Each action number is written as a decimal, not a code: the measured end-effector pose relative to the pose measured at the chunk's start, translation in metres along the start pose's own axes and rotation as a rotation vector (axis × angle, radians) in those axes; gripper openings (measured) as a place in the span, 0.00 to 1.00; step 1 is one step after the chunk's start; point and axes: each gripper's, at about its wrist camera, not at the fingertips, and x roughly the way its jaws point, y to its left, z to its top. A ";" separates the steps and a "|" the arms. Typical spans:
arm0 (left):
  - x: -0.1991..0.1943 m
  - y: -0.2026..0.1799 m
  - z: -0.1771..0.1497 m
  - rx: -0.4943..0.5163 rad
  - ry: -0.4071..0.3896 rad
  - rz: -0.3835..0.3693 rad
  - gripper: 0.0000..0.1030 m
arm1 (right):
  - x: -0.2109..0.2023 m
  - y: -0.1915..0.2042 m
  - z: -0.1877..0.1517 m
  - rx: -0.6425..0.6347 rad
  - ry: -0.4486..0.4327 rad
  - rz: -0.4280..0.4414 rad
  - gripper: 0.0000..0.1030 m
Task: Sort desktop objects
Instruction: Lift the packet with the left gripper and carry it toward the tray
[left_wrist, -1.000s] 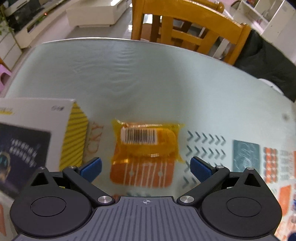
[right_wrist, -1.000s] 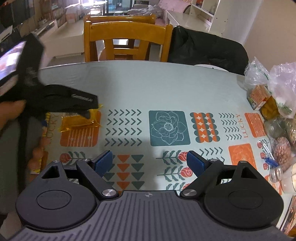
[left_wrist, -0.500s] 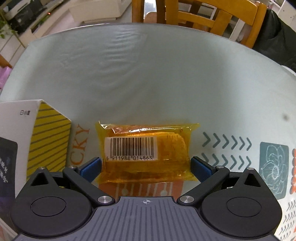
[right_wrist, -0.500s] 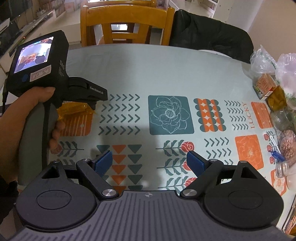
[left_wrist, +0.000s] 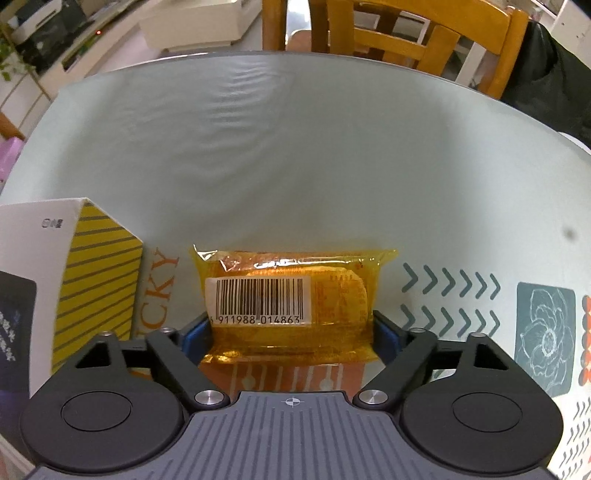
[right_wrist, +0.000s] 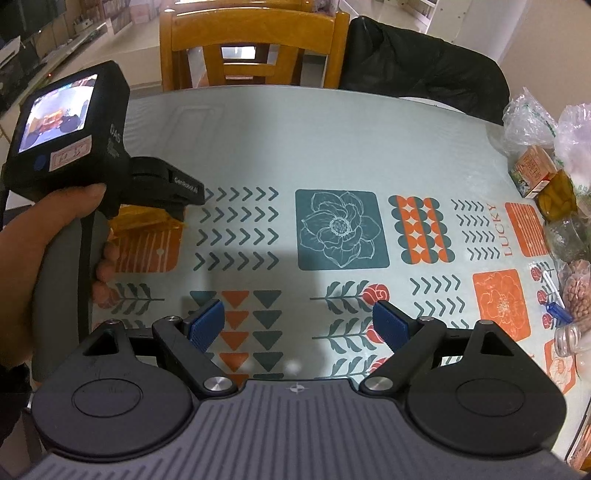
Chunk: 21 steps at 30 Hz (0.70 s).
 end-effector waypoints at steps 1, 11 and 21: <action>-0.002 0.001 -0.001 0.004 0.000 0.000 0.72 | -0.001 -0.001 0.000 0.004 -0.004 0.004 1.00; -0.046 0.013 -0.014 0.062 -0.025 -0.007 0.70 | -0.015 -0.002 0.002 0.029 -0.034 0.071 1.00; -0.086 0.038 -0.027 0.069 -0.055 -0.008 0.70 | -0.030 -0.001 0.008 0.013 -0.077 0.077 1.00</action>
